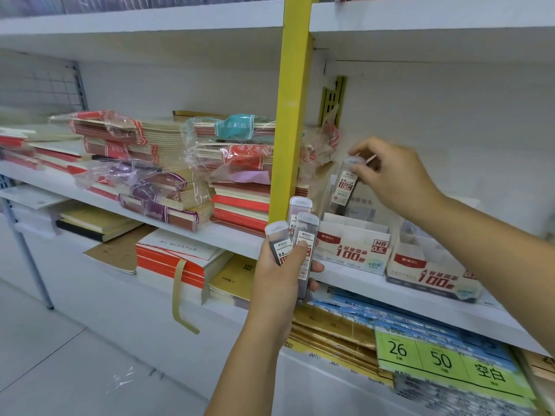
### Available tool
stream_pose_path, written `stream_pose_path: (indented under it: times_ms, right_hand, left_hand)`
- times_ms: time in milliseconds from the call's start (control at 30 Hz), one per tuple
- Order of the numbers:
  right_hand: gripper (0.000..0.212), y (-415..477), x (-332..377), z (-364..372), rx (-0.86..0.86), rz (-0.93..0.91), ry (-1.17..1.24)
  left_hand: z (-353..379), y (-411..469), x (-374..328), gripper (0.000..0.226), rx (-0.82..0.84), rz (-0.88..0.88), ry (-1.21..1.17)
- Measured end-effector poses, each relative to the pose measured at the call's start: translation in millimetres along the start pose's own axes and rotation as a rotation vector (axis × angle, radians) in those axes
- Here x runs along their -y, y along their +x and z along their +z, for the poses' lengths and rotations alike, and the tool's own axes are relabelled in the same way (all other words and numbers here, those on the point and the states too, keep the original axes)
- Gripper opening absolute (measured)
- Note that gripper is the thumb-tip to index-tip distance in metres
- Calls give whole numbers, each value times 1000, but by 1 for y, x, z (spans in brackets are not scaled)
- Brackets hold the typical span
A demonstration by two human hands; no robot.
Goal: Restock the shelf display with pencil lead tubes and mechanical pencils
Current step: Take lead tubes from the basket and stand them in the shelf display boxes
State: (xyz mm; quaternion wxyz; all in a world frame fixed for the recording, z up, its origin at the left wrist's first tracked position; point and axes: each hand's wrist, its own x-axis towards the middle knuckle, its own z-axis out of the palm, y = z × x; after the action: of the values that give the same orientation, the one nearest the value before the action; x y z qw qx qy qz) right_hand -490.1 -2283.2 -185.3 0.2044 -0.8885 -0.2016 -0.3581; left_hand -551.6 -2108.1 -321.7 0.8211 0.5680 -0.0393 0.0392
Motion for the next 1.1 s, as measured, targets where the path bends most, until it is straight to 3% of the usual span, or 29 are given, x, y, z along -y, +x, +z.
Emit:
stream_pose_path:
  times_ms: [267, 433, 533, 633, 733, 867, 967, 1100]
  right_hand:
    - [17, 6, -14, 24, 142, 160, -124]
    - [24, 1, -8, 14, 136, 113, -239]
    - [17, -17, 12, 2, 145, 95, 0]
    - [11, -40, 34, -4, 359, 164, 250]
    - [26, -50, 41, -2, 436, 213, 310]
    - [21, -48, 33, -8, 310, 322, 400]
    - [15, -38, 23, -22, 111, 370, 510]
    - [11, -20, 13, -35, -153, 201, 428]
  left_hand:
    - [-2, -3, -3, 21, 37, 16, -5]
    - [0, -4, -2, 22, 56, 14, 25]
    - [1, -6, -2, 26, 79, 28, 39]
    - [3, -8, -3, 40, 105, 44, 32]
    - [6, -10, -5, 52, 115, 48, 23]
    - [8, -11, -4, 36, 77, -4, -15]
    - [6, -7, -2, 16, 46, -5, -47]
    - [5, -4, -2, 17, 35, 35, -17]
